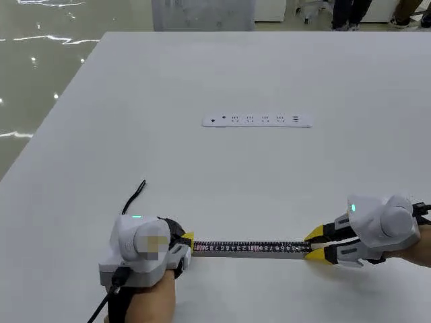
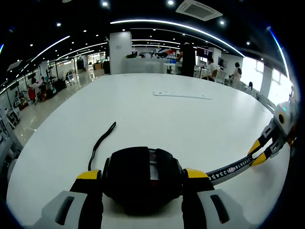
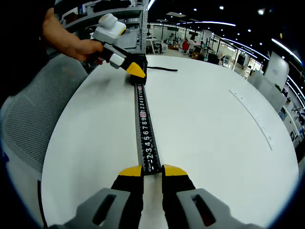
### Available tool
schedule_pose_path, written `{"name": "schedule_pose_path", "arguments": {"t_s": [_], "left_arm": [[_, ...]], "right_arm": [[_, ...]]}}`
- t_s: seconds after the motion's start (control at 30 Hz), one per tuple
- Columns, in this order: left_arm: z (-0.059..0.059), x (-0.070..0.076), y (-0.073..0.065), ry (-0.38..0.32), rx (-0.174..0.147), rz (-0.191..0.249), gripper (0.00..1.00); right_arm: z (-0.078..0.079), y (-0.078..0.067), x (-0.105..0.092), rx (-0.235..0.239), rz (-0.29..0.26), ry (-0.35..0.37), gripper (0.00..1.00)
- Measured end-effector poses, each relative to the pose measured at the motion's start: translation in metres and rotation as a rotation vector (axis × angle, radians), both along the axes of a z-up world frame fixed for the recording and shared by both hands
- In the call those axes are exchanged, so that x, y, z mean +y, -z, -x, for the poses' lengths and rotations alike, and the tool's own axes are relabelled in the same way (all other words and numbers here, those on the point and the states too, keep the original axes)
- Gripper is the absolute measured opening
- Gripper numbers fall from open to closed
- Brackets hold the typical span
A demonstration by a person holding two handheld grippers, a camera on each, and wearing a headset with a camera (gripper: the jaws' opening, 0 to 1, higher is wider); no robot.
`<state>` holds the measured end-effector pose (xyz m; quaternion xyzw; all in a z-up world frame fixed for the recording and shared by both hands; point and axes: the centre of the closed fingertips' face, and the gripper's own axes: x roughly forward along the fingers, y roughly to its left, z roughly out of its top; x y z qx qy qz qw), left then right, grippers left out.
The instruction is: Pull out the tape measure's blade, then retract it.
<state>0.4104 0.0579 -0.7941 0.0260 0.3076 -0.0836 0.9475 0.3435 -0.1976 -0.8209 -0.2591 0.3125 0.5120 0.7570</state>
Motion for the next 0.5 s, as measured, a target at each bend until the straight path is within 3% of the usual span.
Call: {"name": "schedule_pose_path", "arguments": {"t_s": [0.5], "left_arm": [[-0.0011,0.0001,0.0005,0.022,-0.002,0.001,0.61]], "right_arm": [[0.0,-0.0006,-0.0002,-0.003,0.003,-0.001,0.12]]}}
